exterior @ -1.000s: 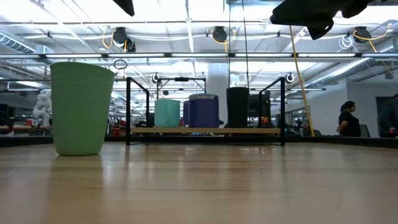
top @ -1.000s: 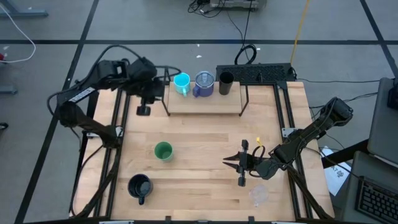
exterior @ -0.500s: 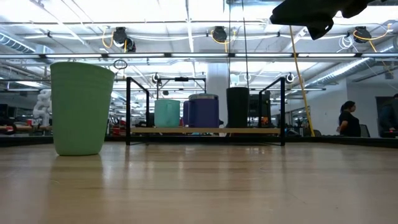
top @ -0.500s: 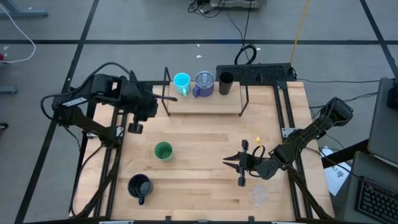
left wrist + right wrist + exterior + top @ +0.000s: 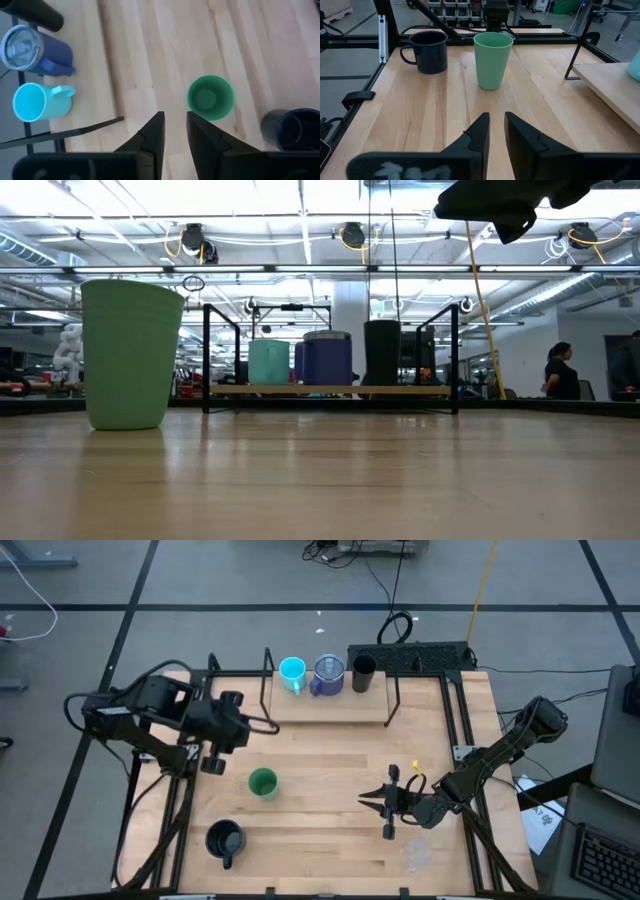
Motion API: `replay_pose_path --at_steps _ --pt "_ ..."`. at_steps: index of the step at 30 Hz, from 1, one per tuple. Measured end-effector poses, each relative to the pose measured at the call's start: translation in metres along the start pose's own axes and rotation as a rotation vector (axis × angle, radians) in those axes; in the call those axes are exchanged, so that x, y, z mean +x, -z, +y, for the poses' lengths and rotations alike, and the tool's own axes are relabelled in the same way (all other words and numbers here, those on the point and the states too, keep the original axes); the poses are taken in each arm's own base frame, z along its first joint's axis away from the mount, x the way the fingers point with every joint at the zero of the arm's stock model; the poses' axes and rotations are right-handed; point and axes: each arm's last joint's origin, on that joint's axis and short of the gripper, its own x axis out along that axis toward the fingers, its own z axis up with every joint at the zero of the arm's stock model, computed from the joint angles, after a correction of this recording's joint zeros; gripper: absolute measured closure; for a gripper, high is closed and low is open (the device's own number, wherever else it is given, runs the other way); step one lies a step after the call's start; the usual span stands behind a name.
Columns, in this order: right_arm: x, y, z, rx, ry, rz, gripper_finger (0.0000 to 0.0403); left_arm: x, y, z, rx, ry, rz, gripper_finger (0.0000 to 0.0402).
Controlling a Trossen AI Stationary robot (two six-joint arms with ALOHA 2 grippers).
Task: Stack small to large cups/mugs on shelf
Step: Put the green cup on the shelf
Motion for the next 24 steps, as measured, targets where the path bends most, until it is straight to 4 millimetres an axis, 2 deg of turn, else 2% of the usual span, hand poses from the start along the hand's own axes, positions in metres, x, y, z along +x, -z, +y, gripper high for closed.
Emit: replay_pose_path --at_steps 8,19,24 --pt "0.0 0.0 0.0 0.0 0.0 0.0 0.0355 0.007 0.0 -0.015 -0.029 0.031 0.025 0.0319" --pt "0.0 0.0 0.0 0.0 0.0 0.0 0.0355 0.035 0.005 -0.036 -0.032 0.059 0.129 0.0318" --pt "0.0 0.0 0.0 0.0 0.0 0.0 0.0355 0.044 0.005 -0.045 -0.014 0.072 0.124 0.0318"
